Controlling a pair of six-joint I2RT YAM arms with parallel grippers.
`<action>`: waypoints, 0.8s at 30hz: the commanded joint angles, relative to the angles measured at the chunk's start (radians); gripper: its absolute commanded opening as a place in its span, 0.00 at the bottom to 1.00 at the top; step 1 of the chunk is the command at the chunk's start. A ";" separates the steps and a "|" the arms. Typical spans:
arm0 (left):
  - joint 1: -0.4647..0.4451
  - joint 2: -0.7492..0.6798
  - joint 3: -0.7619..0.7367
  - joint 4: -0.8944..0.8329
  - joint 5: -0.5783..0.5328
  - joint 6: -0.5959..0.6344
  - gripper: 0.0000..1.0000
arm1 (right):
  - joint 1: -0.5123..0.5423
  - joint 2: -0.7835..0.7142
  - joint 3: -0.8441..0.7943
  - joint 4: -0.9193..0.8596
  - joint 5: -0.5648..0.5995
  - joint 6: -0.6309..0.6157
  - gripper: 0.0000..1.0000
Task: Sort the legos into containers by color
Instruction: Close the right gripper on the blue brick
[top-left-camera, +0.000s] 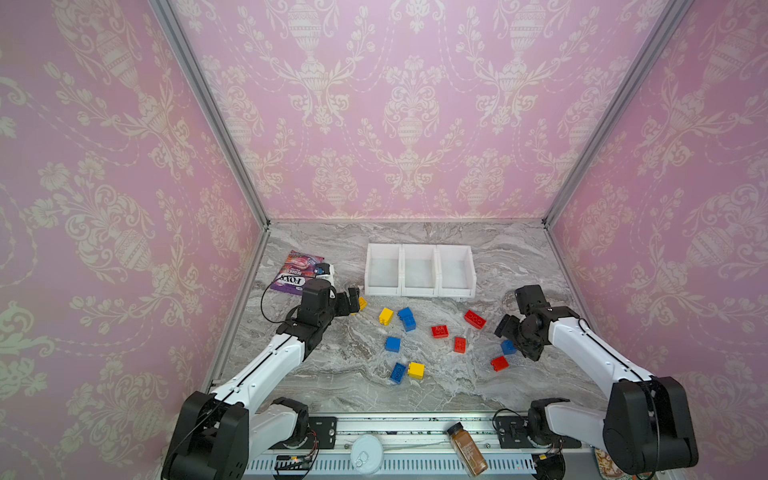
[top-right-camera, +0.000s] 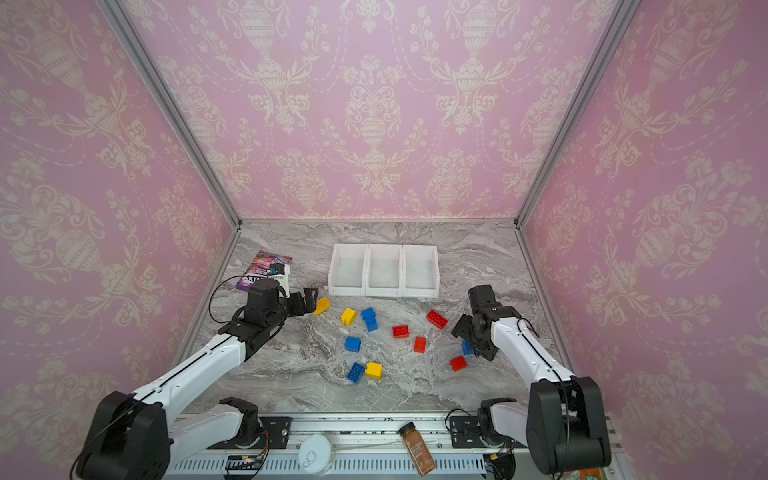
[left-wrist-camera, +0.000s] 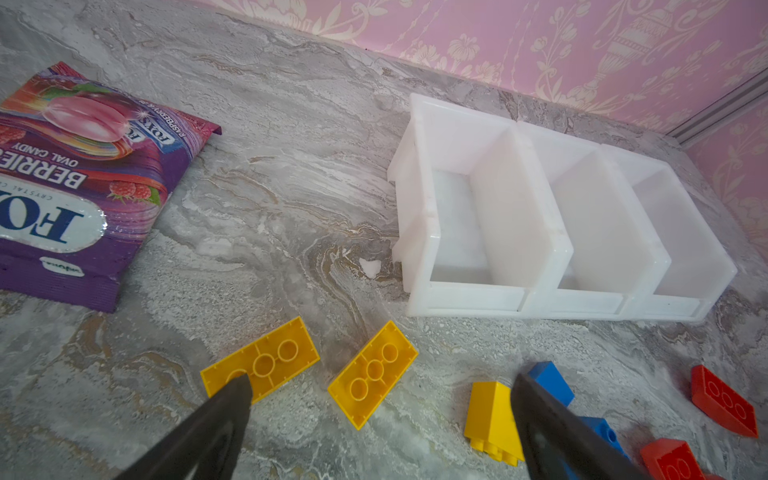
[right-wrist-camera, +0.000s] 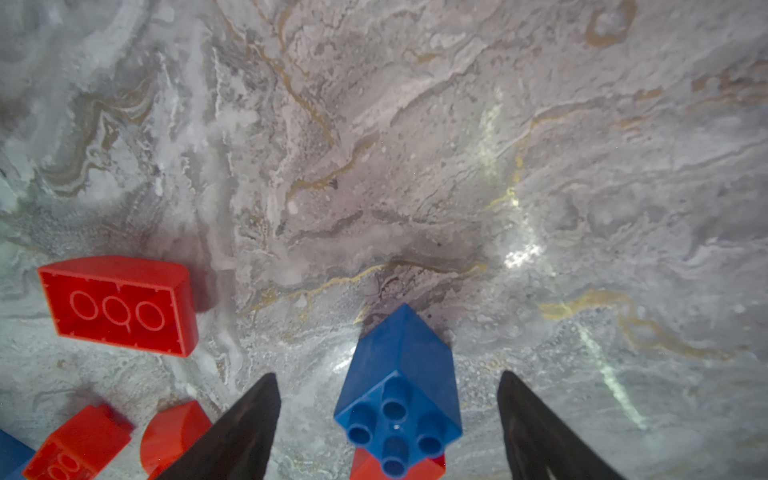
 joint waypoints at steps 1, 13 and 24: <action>-0.006 -0.012 0.000 -0.028 0.011 0.008 0.99 | -0.013 -0.031 -0.019 0.006 0.000 0.142 0.83; -0.006 -0.008 0.004 -0.030 0.008 0.010 0.99 | -0.047 -0.044 -0.038 0.019 -0.064 0.311 0.75; -0.006 -0.016 -0.007 -0.029 0.002 0.011 0.99 | -0.060 -0.002 -0.077 0.074 -0.090 0.326 0.57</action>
